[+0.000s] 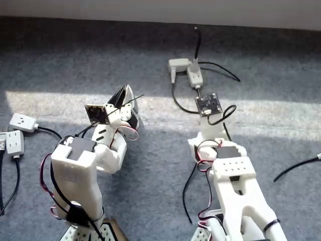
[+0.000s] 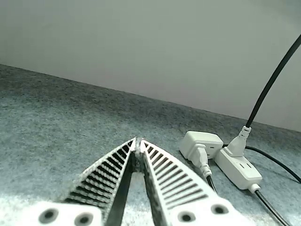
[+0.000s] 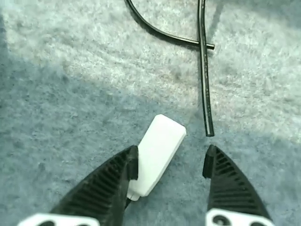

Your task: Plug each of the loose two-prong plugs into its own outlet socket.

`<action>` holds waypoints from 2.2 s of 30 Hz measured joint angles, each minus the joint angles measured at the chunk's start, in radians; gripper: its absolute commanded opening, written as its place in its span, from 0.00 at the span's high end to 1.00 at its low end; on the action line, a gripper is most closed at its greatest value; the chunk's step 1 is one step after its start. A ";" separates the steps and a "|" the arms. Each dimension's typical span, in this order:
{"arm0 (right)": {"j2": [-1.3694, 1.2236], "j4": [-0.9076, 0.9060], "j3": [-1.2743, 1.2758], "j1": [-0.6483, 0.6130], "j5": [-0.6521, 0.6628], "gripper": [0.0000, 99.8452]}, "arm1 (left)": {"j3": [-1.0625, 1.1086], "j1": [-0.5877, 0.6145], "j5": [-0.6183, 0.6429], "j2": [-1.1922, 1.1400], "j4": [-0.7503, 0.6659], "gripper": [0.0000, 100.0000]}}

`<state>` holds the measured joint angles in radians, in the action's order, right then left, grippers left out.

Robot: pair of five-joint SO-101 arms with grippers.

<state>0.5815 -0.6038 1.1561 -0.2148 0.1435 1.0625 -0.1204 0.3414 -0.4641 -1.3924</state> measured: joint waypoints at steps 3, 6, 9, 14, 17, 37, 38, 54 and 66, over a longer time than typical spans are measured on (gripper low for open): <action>0.003 0.081 0.057 -0.002 0.075 0.78 | 0.000 0.000 0.000 0.000 0.000 0.99; 0.014 0.097 0.075 0.031 0.106 0.78 | 0.000 0.000 0.000 0.000 0.000 0.99; 0.015 0.104 0.077 0.103 0.112 0.78 | 0.000 0.000 0.000 0.000 0.000 0.99; 0.000 0.098 0.089 0.245 0.120 0.78 | 0.000 0.000 0.000 0.000 0.000 0.99; 0.000 0.097 0.095 0.318 0.146 0.78 | 0.000 0.000 0.000 0.000 0.000 0.99; 0.000 -0.552 -0.411 0.512 0.011 0.78 | 0.078 0.003 0.000 0.064 -0.006 0.99; 0.000 -0.575 -0.417 0.511 -0.021 0.78 | 0.092 0.009 0.000 0.094 -0.003 0.99; 0.000 0.086 0.101 0.540 -0.328 0.78 | 0.493 0.187 0.000 0.713 0.259 0.79; 0.000 0.106 0.109 0.529 -0.350 0.78 | 0.396 0.612 -0.210 1.277 1.336 0.73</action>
<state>0.5815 -0.4979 1.2651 0.3145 -0.2064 1.4584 0.4918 0.1312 0.8124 -0.0560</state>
